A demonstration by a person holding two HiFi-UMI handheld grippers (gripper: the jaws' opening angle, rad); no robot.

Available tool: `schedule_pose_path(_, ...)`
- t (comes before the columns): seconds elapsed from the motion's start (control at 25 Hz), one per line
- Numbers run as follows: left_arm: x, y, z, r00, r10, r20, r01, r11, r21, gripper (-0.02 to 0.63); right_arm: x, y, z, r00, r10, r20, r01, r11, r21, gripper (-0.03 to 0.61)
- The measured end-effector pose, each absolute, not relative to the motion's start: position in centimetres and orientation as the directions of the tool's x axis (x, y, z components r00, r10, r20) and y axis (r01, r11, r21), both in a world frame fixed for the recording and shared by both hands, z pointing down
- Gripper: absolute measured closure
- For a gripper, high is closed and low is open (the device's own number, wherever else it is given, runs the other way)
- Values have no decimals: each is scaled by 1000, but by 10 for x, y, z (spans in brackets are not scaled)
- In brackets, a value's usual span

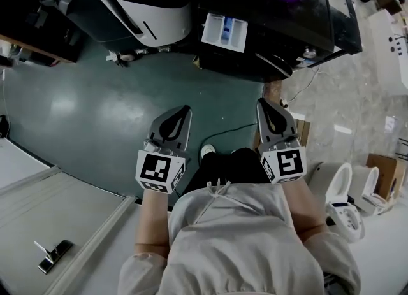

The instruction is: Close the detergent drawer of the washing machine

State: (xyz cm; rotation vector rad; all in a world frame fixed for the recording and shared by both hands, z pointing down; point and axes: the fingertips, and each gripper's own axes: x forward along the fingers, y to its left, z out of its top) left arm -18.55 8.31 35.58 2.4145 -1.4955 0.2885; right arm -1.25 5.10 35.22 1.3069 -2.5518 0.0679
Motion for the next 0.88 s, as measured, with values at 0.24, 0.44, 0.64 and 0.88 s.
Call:
schedule_pose_path(0.24,-167,31,378,491,-803,338,-869,-478,127,594,-1,8,369,-512,-818,262,-833,548,82,574)
schedule_pose_path(0.44,-158,-12,413,470,-785,403,-873,-482,80,594,6,-30,394,-507,-813,285,-836,545,68,574)
schedule_pose_path(0.64,-154,-58,436,442,-787,430,-888,-450,90,594,12,-75,415,-502,-808,308,-839,542,54,574)
schedule_pose_path(0.88,-140,-97,472,470,-753,460,-878,-454,154,594,19,-118,438,-502,-797,336,-839,543,36,574)
